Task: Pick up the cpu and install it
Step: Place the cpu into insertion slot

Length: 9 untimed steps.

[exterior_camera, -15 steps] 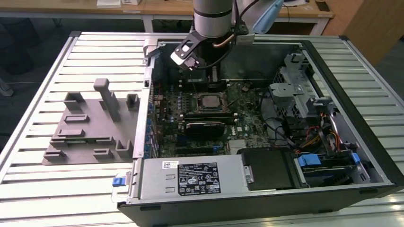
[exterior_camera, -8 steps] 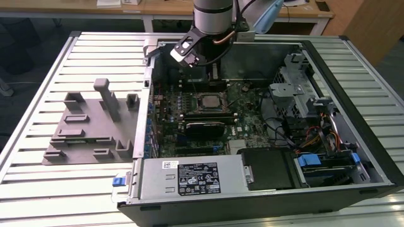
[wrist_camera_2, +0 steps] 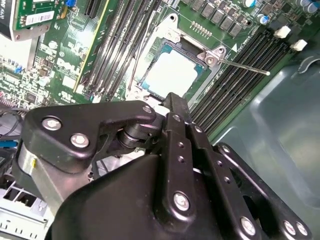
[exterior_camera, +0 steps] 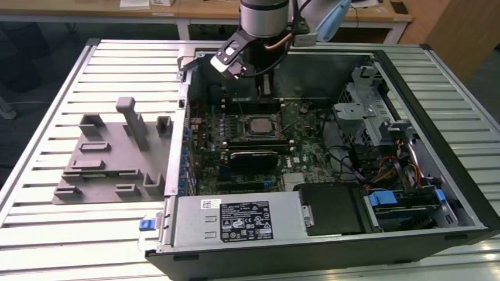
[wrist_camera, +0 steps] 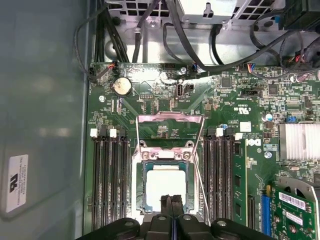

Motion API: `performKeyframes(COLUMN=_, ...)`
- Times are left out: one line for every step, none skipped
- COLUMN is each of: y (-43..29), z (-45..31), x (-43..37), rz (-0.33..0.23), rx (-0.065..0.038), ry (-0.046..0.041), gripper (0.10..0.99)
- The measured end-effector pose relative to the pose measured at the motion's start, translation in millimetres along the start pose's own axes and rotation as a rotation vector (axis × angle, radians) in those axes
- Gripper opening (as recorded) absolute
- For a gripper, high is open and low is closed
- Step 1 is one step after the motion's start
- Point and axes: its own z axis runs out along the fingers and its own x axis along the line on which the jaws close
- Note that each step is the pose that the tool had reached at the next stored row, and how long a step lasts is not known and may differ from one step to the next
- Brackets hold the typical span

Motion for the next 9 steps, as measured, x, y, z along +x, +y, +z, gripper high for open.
performKeyframes(y=0.1, z=-1.1, x=0.0, rz=0.000, rx=0.000, ry=0.0000, gripper=0.106)
performKeyframes(y=0.2, z=-2.2, x=-0.1, rz=0.000, rx=0.000, ry=0.0000, gripper=0.106)
performKeyframes(y=0.3, z=-3.3, x=-0.1, rz=0.000, rx=0.000, ry=0.0000, gripper=0.106)
performKeyframes(y=0.4, z=-4.4, x=-0.1, rz=0.000, rx=0.000, ry=0.0000, gripper=0.106)
performKeyframes(y=0.5, z=-5.5, x=-0.2, rz=0.000, rx=0.000, ry=0.0000, gripper=0.106)
performKeyframes(y=0.5, z=-6.6, x=-0.2, rz=0.000, rx=0.000, ry=0.0000, gripper=0.106)
performKeyframes(y=0.6, z=-7.6, x=-0.2, rz=0.000, rx=0.000, ry=0.0001, gripper=0.106)
performKeyframes(y=0.8, z=-9.9, x=-0.3, rz=0.000, rx=0.000, ry=0.0000, gripper=0.106)
performKeyframes(y=0.9, z=-11.0, x=-0.4, rz=0.000, rx=0.000, ry=0.0000, gripper=0.106)
